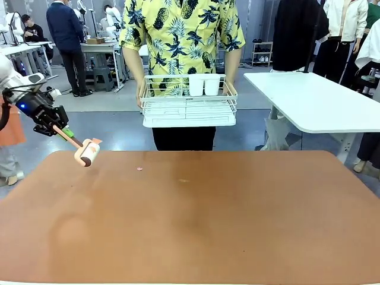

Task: Clean the table.
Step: Clean the table with the Lint Roller when the human lifts the Dish drying rack.

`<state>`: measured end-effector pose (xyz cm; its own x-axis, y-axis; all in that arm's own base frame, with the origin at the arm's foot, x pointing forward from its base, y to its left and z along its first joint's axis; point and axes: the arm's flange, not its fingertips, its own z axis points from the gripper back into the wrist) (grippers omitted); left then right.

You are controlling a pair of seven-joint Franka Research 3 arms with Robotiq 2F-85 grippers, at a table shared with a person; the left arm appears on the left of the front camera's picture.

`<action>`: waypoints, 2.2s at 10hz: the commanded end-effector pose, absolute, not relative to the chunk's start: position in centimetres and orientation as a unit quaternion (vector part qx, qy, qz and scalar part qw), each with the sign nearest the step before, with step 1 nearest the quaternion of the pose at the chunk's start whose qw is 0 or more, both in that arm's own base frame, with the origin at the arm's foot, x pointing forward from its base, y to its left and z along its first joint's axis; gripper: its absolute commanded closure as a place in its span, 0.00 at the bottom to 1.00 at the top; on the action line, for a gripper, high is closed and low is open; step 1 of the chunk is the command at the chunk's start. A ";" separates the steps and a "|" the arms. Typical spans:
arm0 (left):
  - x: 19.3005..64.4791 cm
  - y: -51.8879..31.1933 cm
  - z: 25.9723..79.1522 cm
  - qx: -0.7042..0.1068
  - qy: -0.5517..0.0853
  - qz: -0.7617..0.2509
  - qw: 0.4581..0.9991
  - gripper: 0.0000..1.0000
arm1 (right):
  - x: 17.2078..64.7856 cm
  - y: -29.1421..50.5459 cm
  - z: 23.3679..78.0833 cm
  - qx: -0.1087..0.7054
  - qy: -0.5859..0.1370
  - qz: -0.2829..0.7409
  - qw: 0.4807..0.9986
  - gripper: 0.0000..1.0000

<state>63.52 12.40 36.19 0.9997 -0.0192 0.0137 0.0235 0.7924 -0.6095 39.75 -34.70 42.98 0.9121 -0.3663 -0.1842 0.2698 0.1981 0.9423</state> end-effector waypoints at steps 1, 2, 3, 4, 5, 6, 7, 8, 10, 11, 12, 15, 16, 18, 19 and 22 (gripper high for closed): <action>64.2 12.6 35.6 -0.315 0.010 -0.025 0.949 0.81 | 39.7 -34.6 43.3 0.598 -0.043 -0.204 0.774 0.00; 64.4 12.4 34.8 -0.316 0.020 -0.032 0.948 0.81 | 39.7 -34.6 43.3 0.598 -0.043 -0.204 0.774 0.00; 64.5 12.2 34.2 -0.314 0.026 -0.036 0.948 0.81 | 39.7 -34.6 43.3 0.598 -0.043 -0.204 0.774 0.00; 64.8 12.0 33.5 -0.315 0.021 -0.032 0.948 0.81 | 39.7 -34.6 43.3 0.598 -0.043 -0.204 0.774 0.00; 65.0 11.8 32.7 -0.319 0.024 -0.032 0.947 0.81 | 39.7 -34.6 43.3 0.598 -0.043 -0.204 0.774 0.00; 65.1 11.8 31.9 -0.327 0.016 -0.029 0.945 0.81 | 39.7 -34.6 43.3 0.598 -0.043 -0.204 0.774 0.00; 65.1 11.8 31.6 -0.340 0.008 -0.027 0.940 0.81 | 39.7 -34.6 43.3 0.598 -0.043 -0.204 0.774 0.00; 64.9 11.6 31.1 -0.342 0.004 -0.026 0.939 0.81 | 39.7 -34.6 43.3 0.598 -0.043 -0.204 0.774 0.00; 64.9 11.4 29.9 -0.351 0.011 -0.027 0.936 0.81 | 39.7 -34.6 43.3 0.598 -0.043 -0.204 0.774 0.00; 64.9 11.0 29.6 -0.356 0.011 -0.024 0.934 0.81 | 39.7 -34.6 43.3 0.598 -0.043 -0.204 0.774 0.00; 64.5 10.1 29.4 -0.374 0.004 -0.007 0.927 0.81 | 39.7 -34.6 43.3 0.598 -0.043 -0.204 0.774 0.00; 63.0 5.5 28.4 -0.382 0.003 0.005 0.924 0.81 | 39.7 -34.6 43.3 0.598 -0.043 -0.204 0.774 0.00; 63.1 4.4 28.3 -0.384 0.008 0.011 0.923 0.81 | 39.7 -34.6 43.3 0.598 -0.043 -0.204 0.774 0.00; 62.7 1.5 27.8 -0.368 -0.014 0.006 0.930 0.81 | 39.7 -34.6 43.3 0.598 -0.043 -0.204 0.774 0.00; 62.5 0.2 27.4 -0.363 -0.013 0.005 0.932 0.81 | 39.7 -34.6 43.3 0.598 -0.043 -0.204 0.774 0.00; 63.2 -3.0 26.5 -0.364 0.019 -0.001 0.931 0.81 | 39.7 -34.6 43.3 0.598 -0.043 -0.204 0.774 0.00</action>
<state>63.75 -2.03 29.04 0.9998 -0.0203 0.0022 0.0160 0.7148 -0.6991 39.75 -34.70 42.98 0.9122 -0.3661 -0.1842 0.2698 0.1981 0.9423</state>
